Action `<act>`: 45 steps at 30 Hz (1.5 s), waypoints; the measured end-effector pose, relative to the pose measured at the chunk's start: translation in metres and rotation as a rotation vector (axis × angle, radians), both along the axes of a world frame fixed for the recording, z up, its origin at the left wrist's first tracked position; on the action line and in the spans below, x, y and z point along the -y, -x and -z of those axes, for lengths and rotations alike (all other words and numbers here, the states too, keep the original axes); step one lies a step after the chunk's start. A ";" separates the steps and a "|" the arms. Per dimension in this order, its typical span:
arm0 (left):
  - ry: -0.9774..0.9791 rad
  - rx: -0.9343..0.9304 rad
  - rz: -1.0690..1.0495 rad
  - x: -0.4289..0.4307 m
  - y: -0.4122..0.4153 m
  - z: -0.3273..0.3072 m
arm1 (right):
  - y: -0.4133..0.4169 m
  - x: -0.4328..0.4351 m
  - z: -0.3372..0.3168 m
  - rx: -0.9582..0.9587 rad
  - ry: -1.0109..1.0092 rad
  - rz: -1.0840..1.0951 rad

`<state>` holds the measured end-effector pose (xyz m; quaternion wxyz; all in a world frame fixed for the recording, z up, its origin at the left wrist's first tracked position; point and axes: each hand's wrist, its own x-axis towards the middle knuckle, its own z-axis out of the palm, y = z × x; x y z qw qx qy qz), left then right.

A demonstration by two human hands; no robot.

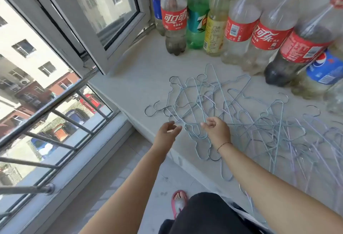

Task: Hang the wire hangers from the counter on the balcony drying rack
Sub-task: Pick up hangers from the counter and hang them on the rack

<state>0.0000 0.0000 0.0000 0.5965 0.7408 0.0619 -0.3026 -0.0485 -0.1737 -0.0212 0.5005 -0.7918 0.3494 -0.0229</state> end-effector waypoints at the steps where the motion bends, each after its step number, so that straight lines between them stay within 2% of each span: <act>1: 0.003 -0.001 -0.004 0.005 -0.005 -0.001 | 0.000 0.000 0.001 0.007 -0.006 0.015; 9: 0.001 -0.043 -0.040 0.025 -0.039 0.009 | 0.001 -0.003 0.008 0.079 -0.027 0.086; 13: 0.061 -0.075 -0.066 0.030 -0.049 0.011 | 0.002 -0.005 0.011 0.086 -0.060 0.103; 18: 0.217 -0.329 -0.270 0.035 -0.066 0.006 | 0.003 -0.003 0.009 0.089 -0.087 0.102; 20: 0.252 -0.370 -0.278 0.037 -0.071 0.003 | 0.004 0.001 0.006 0.113 -0.092 0.117; 27: 0.376 -0.266 -0.153 0.051 -0.076 -0.017 | 0.025 0.045 -0.011 0.167 -0.016 0.245; 34: 0.358 -0.201 -0.137 0.052 -0.076 -0.036 | 0.070 0.081 -0.011 0.183 -0.036 0.369; 41: 0.380 -0.142 -0.148 0.047 -0.052 -0.049 | 0.111 0.106 -0.010 0.151 -0.052 0.356; 45: 0.372 -0.122 -0.182 0.043 -0.026 -0.050 | 0.124 0.105 -0.010 0.088 -0.056 0.260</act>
